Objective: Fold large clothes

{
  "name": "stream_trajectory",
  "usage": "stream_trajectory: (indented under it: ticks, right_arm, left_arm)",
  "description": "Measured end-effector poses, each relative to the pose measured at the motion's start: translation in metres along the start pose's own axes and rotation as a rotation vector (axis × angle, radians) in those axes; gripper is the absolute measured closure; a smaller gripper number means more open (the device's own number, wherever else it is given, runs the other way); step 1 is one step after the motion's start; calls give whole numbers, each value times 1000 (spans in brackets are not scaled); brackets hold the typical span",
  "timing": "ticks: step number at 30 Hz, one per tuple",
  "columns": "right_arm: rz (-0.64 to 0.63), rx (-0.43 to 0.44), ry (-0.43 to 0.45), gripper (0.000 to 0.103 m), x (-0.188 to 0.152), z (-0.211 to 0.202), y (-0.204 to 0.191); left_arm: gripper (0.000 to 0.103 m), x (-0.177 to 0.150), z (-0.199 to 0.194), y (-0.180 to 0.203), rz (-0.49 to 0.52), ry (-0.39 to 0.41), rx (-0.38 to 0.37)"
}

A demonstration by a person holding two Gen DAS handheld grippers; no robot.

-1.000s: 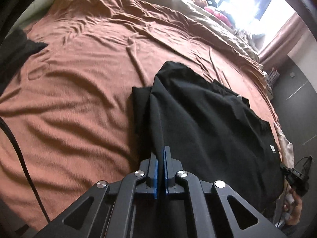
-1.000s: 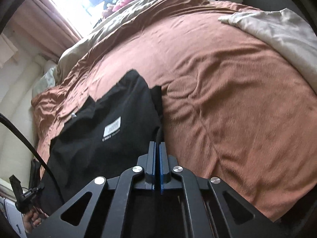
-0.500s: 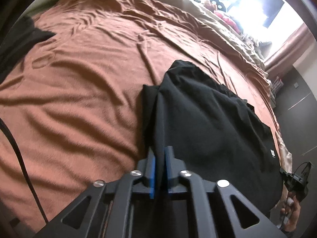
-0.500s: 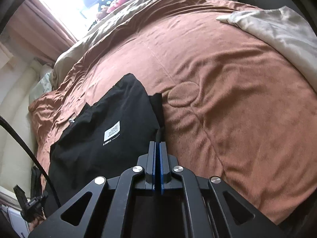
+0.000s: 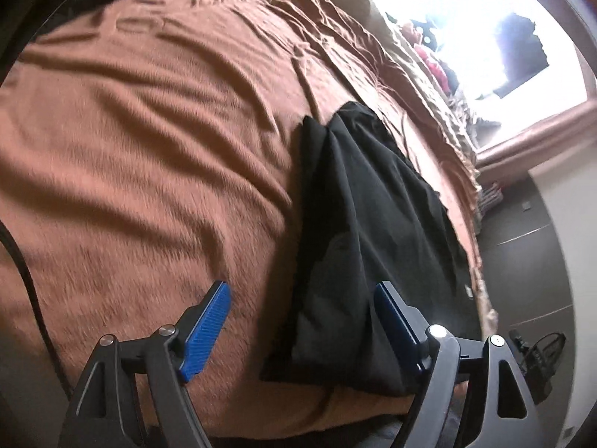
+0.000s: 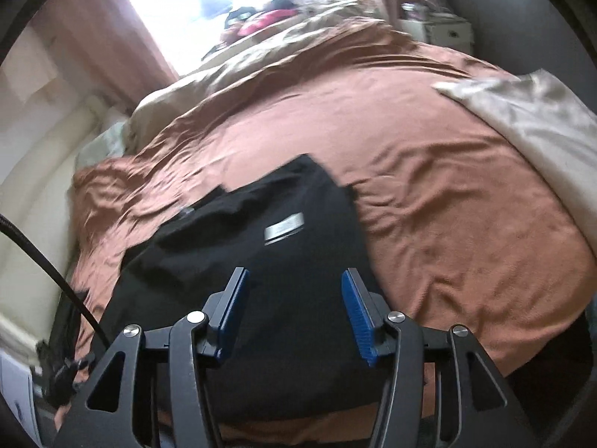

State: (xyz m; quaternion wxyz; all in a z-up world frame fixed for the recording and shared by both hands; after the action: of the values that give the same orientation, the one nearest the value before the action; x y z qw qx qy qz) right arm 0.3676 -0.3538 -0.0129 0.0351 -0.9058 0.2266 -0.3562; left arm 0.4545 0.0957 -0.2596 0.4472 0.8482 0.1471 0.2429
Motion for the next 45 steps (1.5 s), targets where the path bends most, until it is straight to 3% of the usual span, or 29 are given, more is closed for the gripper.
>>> stream_trajectory:
  ticks: [7, 12, 14, 18, 24, 29, 45]
  right_arm:
    - [-147, 93, -56, 54, -22, -14, -69]
    - [-256, 127, -131, 61, -49, -1, -113]
    - [-286, 122, -172, 71, -62, 10, -123]
    - [-351, 103, -259, 73, -90, 35, -138]
    - [-391, 13, -320, 78, -107, 72, -151]
    - [-374, -38, -309, 85, -99, 98, -166]
    - [-383, -137, -262, 85, -32, 199, -220]
  left_arm:
    - [24, -17, 3, 10, -21, -48, -94]
    - [47, -19, 10, 2, -25, -46, -62]
    - [54, -16, 11, 0, -32, -32, -61]
    - [69, -11, 9, -4, -54, 8, -45]
    - [71, -13, 5, -7, -60, 40, -34]
    - [71, -13, 4, -7, -68, 40, -33]
    - [71, -17, 4, -10, -113, 61, -23]
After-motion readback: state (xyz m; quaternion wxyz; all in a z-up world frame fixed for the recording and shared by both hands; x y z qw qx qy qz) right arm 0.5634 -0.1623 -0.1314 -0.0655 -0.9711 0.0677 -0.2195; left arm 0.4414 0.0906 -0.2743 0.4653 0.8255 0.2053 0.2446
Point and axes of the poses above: each gripper's, at about its wrist camera, not at the fingertips, and z roughly the way its jaws point, y to its right, x to its top, the point moved 9 cm from there along z, roughly the way its jaws point, and after that the axes turned 15 degrees about -x, right-handed, at the moved point
